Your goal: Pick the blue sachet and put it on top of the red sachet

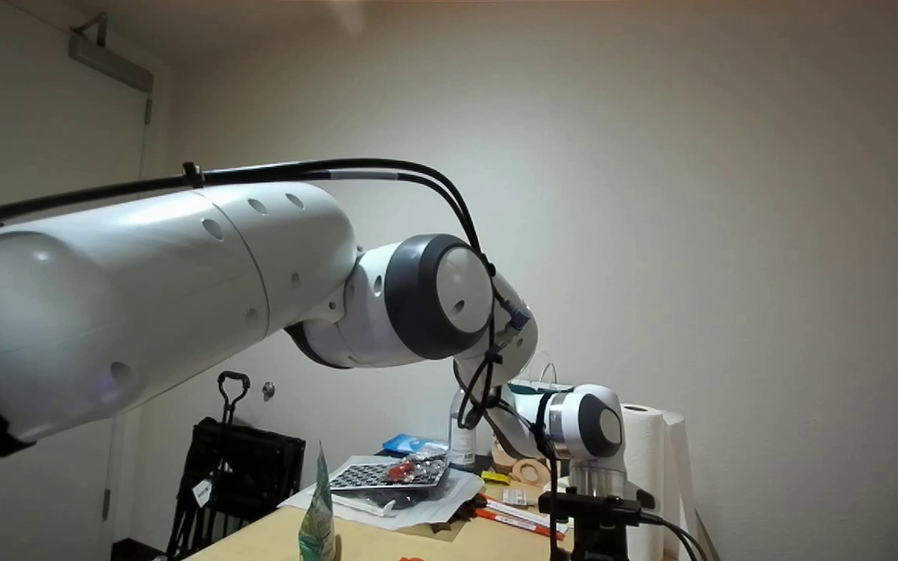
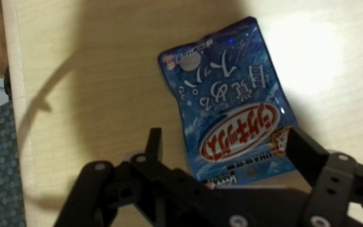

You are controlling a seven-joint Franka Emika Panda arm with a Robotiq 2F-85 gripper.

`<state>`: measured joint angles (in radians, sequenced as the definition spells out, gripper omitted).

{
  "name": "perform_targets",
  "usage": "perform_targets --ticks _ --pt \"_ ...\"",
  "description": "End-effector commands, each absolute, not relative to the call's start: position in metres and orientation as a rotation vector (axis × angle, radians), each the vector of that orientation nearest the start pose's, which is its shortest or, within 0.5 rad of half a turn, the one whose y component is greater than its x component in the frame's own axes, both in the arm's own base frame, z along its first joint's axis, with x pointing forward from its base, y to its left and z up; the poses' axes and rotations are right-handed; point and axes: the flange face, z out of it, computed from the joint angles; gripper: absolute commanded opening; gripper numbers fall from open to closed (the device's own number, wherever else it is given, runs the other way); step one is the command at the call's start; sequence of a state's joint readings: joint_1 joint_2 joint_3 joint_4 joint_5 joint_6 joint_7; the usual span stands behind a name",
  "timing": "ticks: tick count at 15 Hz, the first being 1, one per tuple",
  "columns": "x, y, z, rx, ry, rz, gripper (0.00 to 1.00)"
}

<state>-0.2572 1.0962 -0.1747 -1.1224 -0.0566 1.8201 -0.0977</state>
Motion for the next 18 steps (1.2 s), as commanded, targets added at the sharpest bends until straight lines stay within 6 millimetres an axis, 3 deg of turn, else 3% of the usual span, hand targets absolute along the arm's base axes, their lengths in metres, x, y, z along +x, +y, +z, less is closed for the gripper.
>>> perform_targets --ticks 1,9,10,11,18 --pt "0.664 -0.271 0.102 -3.130 0.248 0.789 1.00" --pt "0.660 -0.272 0.083 -3.003 -0.054 0.888 1.00" --pt "0.659 -0.273 0.082 -2.992 -0.061 0.898 0.75" --pt "0.660 -0.274 0.083 -2.989 -0.069 0.899 0.74" --pt "0.660 -0.284 0.092 -2.935 -0.066 0.935 0.27"
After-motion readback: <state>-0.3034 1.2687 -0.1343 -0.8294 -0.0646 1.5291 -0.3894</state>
